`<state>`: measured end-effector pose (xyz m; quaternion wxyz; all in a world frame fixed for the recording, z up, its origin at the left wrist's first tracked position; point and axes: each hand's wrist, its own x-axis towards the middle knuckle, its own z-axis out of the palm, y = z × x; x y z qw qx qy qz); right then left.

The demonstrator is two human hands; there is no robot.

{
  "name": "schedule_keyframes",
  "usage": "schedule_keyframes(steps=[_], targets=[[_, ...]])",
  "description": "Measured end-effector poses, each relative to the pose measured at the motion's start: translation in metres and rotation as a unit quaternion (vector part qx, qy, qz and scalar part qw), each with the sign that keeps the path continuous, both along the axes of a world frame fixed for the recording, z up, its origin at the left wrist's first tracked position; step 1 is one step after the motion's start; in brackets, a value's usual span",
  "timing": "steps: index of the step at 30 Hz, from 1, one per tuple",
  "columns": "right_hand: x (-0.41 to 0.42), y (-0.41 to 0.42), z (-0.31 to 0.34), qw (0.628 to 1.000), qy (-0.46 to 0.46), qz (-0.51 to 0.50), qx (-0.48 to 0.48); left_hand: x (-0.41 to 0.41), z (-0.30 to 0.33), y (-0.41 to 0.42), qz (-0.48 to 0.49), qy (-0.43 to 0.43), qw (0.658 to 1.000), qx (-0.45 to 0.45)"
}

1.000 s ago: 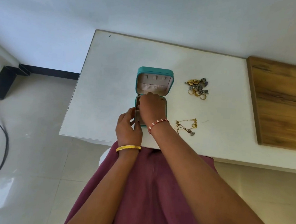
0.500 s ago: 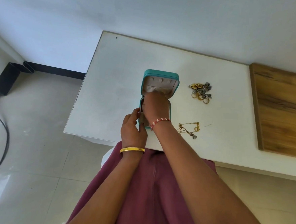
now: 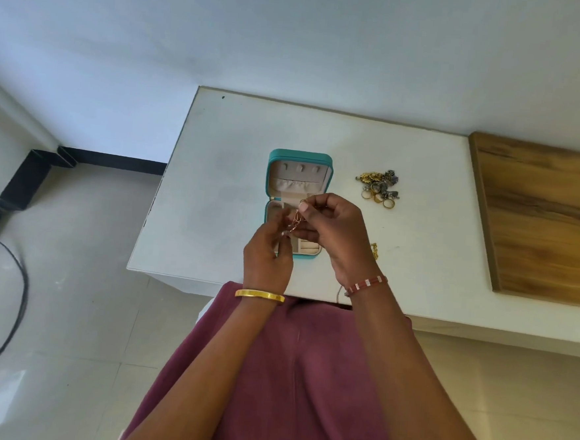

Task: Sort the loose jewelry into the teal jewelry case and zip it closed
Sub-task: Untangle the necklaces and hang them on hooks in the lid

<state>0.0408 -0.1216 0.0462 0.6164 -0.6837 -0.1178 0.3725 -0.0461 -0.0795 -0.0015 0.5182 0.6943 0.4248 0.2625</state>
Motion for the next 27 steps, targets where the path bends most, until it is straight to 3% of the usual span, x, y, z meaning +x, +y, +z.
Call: schedule_keyframes(steps=[5,8,11,27], targets=[[0.005,-0.023,0.009,0.999,-0.024,-0.031,-0.009,0.008,0.015,-0.014,-0.058,-0.02,0.994,-0.086],[0.012,-0.037,0.008,0.997,-0.039,-0.056,-0.022,0.012,0.02,-0.024,-0.058,-0.049,0.98,-0.185],[0.019,-0.053,0.003,0.995,-0.041,-0.093,-0.023,0.016,0.021,-0.031,-0.049,-0.038,0.974,-0.219],[0.032,-0.095,-0.07,0.951,-0.024,-0.294,-0.097,0.04,-0.017,-0.062,-0.077,0.138,0.974,-0.164]])
